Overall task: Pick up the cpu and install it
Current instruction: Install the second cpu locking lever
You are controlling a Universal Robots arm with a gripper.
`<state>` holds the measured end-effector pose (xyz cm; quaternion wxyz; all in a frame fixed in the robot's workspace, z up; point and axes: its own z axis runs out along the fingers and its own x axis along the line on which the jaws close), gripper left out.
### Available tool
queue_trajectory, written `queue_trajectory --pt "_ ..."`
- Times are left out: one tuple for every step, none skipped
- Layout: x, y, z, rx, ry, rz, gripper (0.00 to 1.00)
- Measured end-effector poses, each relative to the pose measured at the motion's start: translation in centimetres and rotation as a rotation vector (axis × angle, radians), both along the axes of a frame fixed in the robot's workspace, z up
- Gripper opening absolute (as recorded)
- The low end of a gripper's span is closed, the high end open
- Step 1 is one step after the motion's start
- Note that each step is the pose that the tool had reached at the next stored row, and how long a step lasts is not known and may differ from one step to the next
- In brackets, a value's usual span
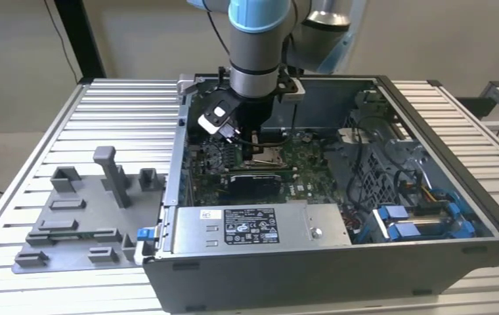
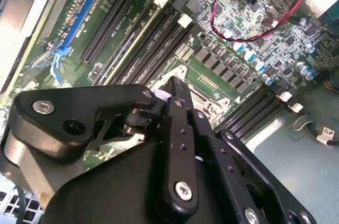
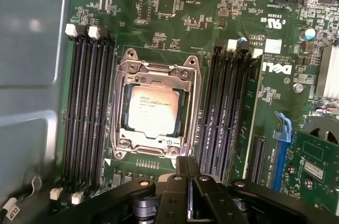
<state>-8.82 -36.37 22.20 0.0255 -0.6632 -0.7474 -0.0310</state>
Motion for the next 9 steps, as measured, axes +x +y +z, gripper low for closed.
queue_trajectory --pt "-0.01 0.00 -0.08 0.0023 -0.0001 -0.001 0.00" --pt "-0.02 0.00 -0.15 0.0049 0.0000 -0.001 0.00" --pt "-0.04 0.01 -0.22 0.0080 0.0000 -0.001 0.00" --pt "-0.04 0.02 -0.29 0.0118 -0.0001 -0.002 0.00" --pt "-0.06 0.03 -0.37 0.0158 -0.0001 -0.002 0.00" --pt "-0.07 0.04 -0.45 0.0195 -0.0002 -0.002 0.00" --pt "-0.09 0.04 -0.54 0.0227 0.0000 -0.002 0.00" --pt "-0.10 0.05 -0.64 0.0252 -0.0001 -0.003 0.00" --pt "-0.11 0.05 -0.76 0.0270 -0.0001 -0.003 0.00"
